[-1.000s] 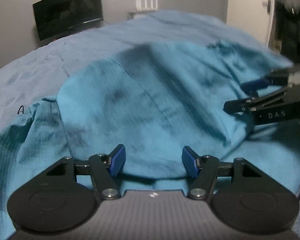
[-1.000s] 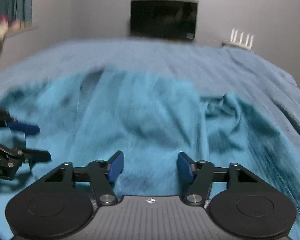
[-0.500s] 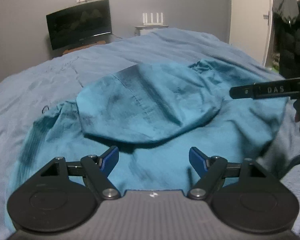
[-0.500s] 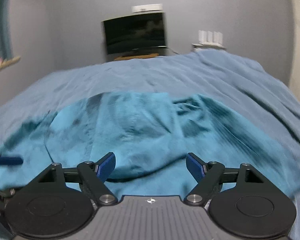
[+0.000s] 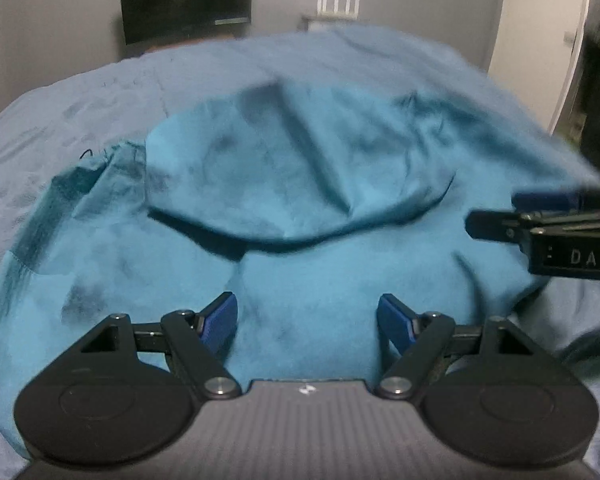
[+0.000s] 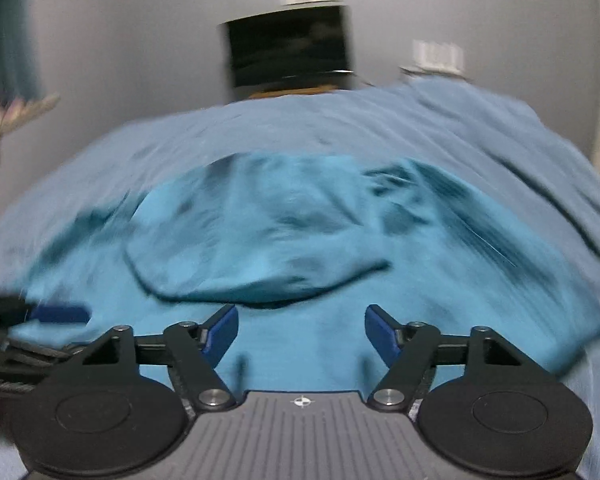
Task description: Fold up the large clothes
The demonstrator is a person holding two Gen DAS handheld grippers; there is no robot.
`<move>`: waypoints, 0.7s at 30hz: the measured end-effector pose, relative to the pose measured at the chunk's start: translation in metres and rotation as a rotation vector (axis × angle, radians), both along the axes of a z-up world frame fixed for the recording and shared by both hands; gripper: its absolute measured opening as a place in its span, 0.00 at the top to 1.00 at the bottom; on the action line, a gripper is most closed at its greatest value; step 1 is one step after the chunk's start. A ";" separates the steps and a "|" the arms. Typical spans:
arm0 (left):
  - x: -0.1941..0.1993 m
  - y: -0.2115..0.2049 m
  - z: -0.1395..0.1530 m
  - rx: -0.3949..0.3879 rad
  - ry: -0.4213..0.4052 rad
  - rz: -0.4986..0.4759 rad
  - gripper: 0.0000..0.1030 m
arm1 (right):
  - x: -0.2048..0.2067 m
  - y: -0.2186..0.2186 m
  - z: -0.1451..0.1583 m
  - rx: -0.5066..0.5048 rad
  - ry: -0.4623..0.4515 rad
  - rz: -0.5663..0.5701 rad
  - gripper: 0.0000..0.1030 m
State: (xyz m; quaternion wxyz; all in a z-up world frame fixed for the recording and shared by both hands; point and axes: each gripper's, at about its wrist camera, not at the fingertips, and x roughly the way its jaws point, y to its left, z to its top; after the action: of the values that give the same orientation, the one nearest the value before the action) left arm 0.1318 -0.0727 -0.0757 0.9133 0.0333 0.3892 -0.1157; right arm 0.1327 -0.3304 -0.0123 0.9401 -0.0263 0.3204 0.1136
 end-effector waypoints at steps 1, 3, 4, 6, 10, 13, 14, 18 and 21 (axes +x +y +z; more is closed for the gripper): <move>0.001 -0.001 -0.006 0.011 0.019 -0.004 0.25 | 0.003 0.008 -0.004 -0.033 0.001 0.028 0.33; 0.003 0.002 -0.014 0.020 0.058 0.003 0.24 | 0.009 0.019 -0.015 -0.093 0.045 0.062 0.33; 0.004 0.004 -0.018 0.017 0.080 0.004 0.23 | 0.014 0.022 -0.021 -0.116 0.085 0.060 0.33; 0.005 0.008 -0.024 0.007 0.123 0.011 0.23 | 0.018 0.020 -0.030 -0.122 0.147 0.043 0.33; 0.003 0.007 -0.029 0.030 0.141 -0.004 0.23 | 0.021 0.008 -0.032 -0.079 0.221 -0.007 0.33; 0.004 0.007 -0.028 0.035 0.136 -0.012 0.23 | 0.028 0.001 -0.037 -0.055 0.266 -0.024 0.34; 0.002 0.008 -0.027 0.024 0.127 -0.012 0.23 | 0.028 0.002 -0.037 -0.063 0.266 -0.024 0.34; 0.002 0.015 -0.024 -0.036 0.112 -0.005 0.23 | 0.025 0.000 -0.033 -0.041 0.231 -0.027 0.33; 0.002 0.013 -0.023 -0.030 0.113 -0.005 0.23 | 0.016 -0.023 -0.013 0.073 0.138 -0.119 0.29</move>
State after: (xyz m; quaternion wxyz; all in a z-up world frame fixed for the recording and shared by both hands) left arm 0.1337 -0.0598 -0.0991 0.8899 0.0139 0.4384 -0.1255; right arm 0.1490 -0.3530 -0.0255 0.9212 0.0347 0.3811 0.0708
